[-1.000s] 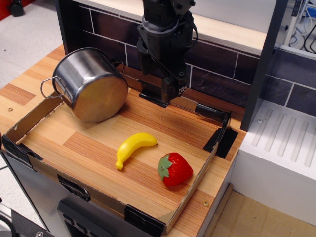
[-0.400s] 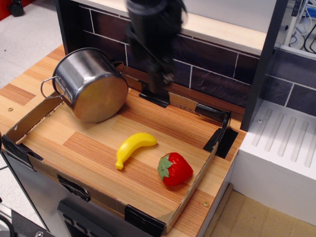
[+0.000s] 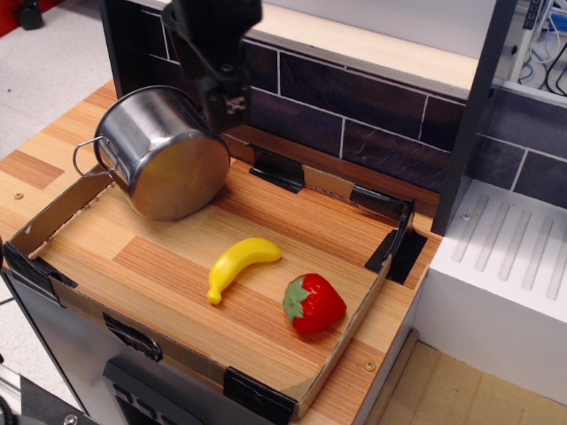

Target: Upright metal pot

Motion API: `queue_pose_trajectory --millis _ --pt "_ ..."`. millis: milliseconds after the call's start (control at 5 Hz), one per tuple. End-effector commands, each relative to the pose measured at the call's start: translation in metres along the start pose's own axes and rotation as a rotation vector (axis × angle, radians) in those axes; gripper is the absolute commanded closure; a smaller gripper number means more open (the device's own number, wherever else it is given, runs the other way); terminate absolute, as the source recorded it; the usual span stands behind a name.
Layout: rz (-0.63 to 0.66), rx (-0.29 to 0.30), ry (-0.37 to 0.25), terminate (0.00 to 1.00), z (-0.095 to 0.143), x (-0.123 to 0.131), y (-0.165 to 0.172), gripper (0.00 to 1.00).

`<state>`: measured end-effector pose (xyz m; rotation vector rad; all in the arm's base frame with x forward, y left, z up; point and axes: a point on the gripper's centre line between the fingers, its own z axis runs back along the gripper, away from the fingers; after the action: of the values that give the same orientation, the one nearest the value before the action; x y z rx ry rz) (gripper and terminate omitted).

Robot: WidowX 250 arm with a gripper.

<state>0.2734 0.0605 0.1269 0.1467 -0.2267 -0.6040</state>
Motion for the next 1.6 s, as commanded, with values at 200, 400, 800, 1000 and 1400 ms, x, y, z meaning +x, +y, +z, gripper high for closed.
queue_pose_trajectory --millis 200,400,800,1000,1400 --pt "0.049 -0.18 0.066 0.0 0.002 -0.033 0.063 0.0" --pt "0.075 -0.238 0.092 0.0 -0.002 -0.03 0.07 0.0" --pt "0.028 -0.318 0.12 0.0 -0.023 -0.035 0.075 0.0" --pt "0.023 -0.36 0.135 0.0 -0.04 -0.044 0.069 0.0" --pt "-0.006 -0.477 0.185 0.0 -0.046 -0.056 0.064 0.0"
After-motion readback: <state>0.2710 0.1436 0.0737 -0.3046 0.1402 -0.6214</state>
